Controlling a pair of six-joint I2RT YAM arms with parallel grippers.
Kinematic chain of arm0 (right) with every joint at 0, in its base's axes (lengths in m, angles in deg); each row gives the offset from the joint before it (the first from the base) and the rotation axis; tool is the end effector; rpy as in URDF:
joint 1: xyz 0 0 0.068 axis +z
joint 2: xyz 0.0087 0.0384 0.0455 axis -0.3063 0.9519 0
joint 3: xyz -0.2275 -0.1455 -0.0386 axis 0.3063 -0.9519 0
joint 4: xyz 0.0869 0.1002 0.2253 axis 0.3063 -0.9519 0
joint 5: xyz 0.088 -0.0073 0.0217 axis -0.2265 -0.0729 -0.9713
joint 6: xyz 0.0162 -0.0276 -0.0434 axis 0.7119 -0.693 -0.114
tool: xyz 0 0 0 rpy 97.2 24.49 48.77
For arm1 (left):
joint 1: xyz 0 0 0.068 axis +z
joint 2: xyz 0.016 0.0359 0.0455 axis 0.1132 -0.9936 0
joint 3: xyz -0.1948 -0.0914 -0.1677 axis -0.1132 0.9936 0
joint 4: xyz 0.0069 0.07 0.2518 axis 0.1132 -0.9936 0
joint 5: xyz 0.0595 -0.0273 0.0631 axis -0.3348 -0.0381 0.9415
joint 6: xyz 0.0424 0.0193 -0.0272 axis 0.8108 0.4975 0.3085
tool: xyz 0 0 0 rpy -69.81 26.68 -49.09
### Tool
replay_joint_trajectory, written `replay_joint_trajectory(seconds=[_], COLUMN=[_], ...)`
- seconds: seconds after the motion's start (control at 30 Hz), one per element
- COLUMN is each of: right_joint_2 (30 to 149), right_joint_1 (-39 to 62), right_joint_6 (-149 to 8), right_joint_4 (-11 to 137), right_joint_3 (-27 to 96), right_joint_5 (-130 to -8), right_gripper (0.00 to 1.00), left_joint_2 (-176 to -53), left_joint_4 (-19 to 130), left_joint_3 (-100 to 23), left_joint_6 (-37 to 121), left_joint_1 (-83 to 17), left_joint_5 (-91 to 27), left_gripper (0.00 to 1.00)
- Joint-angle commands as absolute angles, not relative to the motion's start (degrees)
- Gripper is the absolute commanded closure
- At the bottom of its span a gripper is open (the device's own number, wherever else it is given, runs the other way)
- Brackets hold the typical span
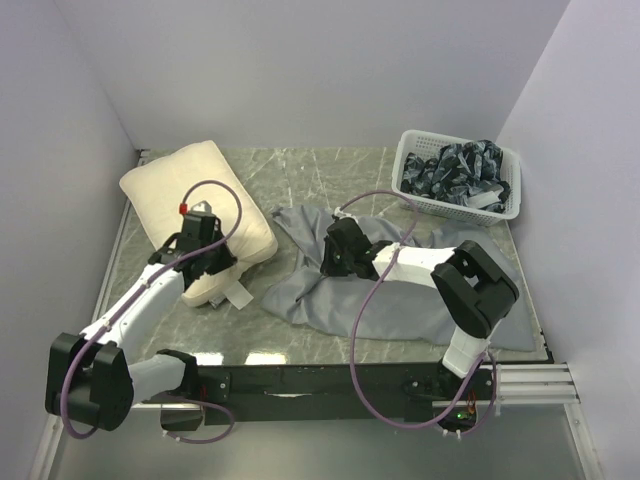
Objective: Put the pillow into the pillowcase
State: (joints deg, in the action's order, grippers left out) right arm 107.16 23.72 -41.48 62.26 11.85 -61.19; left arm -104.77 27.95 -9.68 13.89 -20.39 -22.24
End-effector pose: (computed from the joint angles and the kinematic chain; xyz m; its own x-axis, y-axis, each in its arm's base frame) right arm 0.2613 0.2314 0.1607 -0.8304 0.0492 -0.5550 -0.2147 0.8909 0.4003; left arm 0.2268 -0.0551 0.2356 -0.6923 -0.4872 -0.5322 -0.2860 0.8625 -0.4176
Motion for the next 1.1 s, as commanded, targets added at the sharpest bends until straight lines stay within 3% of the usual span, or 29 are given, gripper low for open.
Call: replay_joint_trajectory(seconds=[0.0,0.03,0.1,0.2,0.57,1.07], right_joint_2=[109.4,109.14,108.7,108.53,108.26,110.02], right_joint_1=[24.26,24.35,24.26,24.35,24.35,24.26], right_joint_6=[-42.93,-42.84,-42.93,-43.54,-44.16,-43.63], right_joint_4=[62.84,63.02,62.93,61.7,60.21,60.38], right_joint_3=[13.3,13.3,13.65,14.88,17.08,18.93], right_joint_5=[-60.58,-60.58,-60.76,-60.67,-61.19,-63.39], right_gripper=[0.81,0.81,0.8,0.8,0.8,0.8], left_joint_2=[-106.94,-108.25,-108.18,-106.86,-102.29,-110.72], left_joint_4=[31.83,32.09,34.63,35.44,36.3,46.32], left_joint_3=[-7.53,-7.09,-4.98,-4.36,-6.39,-7.08], left_joint_6=[11.46,9.89,8.47,8.55,13.39,18.57], left_joint_1=[-25.56,-26.53,-28.82,-31.54,-45.42,-48.69], left_joint_5=[-19.62,-18.56,-17.94,-17.24,-16.79,-17.58], left_gripper=[0.8,0.63,0.39,0.24,0.27,0.27])
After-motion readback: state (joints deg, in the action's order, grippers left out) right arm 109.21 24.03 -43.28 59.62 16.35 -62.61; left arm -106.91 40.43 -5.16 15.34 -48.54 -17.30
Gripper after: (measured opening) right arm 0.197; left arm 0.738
